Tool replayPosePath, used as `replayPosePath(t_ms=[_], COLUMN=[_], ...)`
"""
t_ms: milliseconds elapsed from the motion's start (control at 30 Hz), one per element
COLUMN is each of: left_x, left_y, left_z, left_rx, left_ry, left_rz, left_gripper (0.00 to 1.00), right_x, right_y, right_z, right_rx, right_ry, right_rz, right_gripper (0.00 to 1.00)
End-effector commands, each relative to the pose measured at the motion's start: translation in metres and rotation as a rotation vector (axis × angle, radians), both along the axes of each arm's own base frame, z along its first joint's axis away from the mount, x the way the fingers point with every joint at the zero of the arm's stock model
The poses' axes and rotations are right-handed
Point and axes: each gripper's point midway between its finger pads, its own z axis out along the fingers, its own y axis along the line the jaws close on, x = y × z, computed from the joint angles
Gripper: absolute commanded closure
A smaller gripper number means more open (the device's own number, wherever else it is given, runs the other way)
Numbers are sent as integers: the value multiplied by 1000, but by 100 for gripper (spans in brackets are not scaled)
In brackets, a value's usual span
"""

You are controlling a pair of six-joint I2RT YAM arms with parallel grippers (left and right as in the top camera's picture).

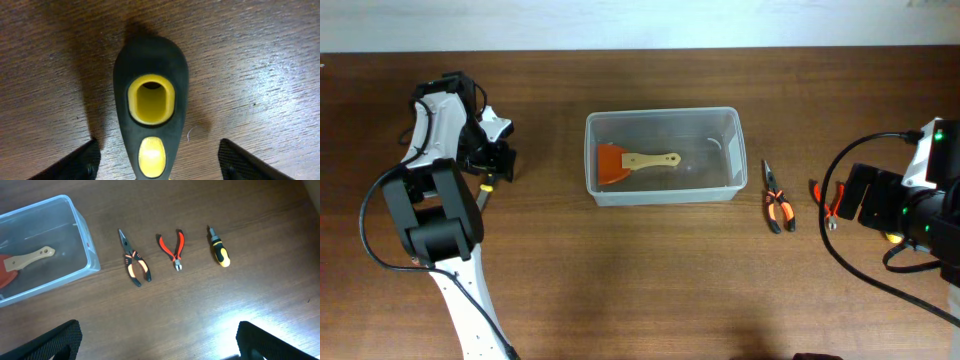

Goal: Pack container
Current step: 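Move the left gripper to the yellow-black file and grasp its handle, then carry the file over the container with the left gripper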

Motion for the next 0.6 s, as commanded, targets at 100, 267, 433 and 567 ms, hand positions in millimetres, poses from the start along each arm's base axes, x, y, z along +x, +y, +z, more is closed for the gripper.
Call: replayPosePath(t_ms=[100, 267, 433, 567], left_x=[-8, -12, -16, -18], left_y=[-1, -2, -3, -3], left_z=[-9, -9, -8, -1], left_rx=[-1, 0, -2, -4], left_ry=[47, 64, 81, 95], left_rz=[54, 86, 85, 85], left_gripper=[66, 77, 98, 98], right_x=[1, 1, 1, 1], right_y=[-1, -1, -1, -1], right_z=[1, 1, 1, 1], right_rx=[10, 10, 10, 10], right_ry=[-6, -6, -7, -7], right_rz=[-11, -12, -12, -12], right_gripper=[1, 1, 1, 1])
